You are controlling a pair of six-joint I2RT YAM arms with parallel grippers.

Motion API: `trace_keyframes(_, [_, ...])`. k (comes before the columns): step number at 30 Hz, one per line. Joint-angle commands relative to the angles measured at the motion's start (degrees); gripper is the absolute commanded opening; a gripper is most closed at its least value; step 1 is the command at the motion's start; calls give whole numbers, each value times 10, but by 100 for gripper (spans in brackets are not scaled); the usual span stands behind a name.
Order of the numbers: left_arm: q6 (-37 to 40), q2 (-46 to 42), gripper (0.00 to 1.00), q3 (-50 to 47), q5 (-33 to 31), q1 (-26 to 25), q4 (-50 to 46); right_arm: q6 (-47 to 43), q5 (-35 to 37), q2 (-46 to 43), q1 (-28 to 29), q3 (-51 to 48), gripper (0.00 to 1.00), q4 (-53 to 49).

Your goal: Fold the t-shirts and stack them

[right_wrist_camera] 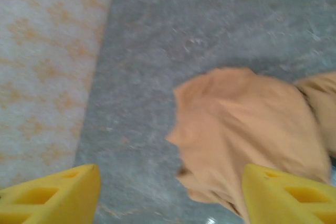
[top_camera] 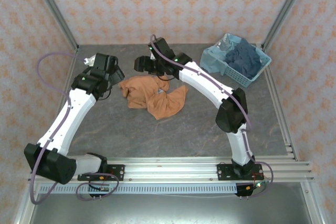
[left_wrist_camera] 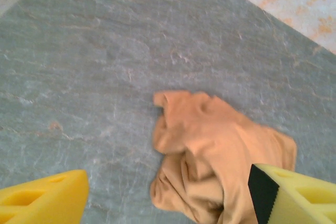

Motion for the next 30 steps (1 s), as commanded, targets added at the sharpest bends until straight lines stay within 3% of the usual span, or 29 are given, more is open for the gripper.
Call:
trace_keyframes(1, [14, -12, 84, -43, 92, -10, 20, -9, 28, -97, -26, -47, 72, -9])
trace_keyframes(5, [31, 12, 87, -72, 132, -72, 15, 13, 78, -172, -91, -193, 70, -16])
trace_keyframes(8, [14, 55, 89, -86, 146, -141, 28, 30, 70, -212, -152, -298, 68, 3])
trace_keyframes(12, [-34, 150, 90, -77, 125, -222, 56, 7, 53, -206, -195, -351, 68, -3])
trace_keyframes(16, [-101, 225, 90, -83, 112, -232, 92, 0, 32, -165, -200, -360, 68, -3])
trace_keyframes(20, [-119, 286, 86, -69, 110, -232, 112, 7, 12, -116, -200, -362, 67, 13])
trace_keyframes(23, [-118, 323, 77, -50, 100, -232, 113, 12, -5, -80, -200, -356, 65, 29])
trace_keyframes(27, [-130, 336, 45, -46, 69, -226, 113, 16, -28, -27, -195, -323, 61, 30])
trace_keyframes(30, [-129, 317, 34, -48, 60, -222, 119, 22, -39, 1, -187, -300, 58, 32])
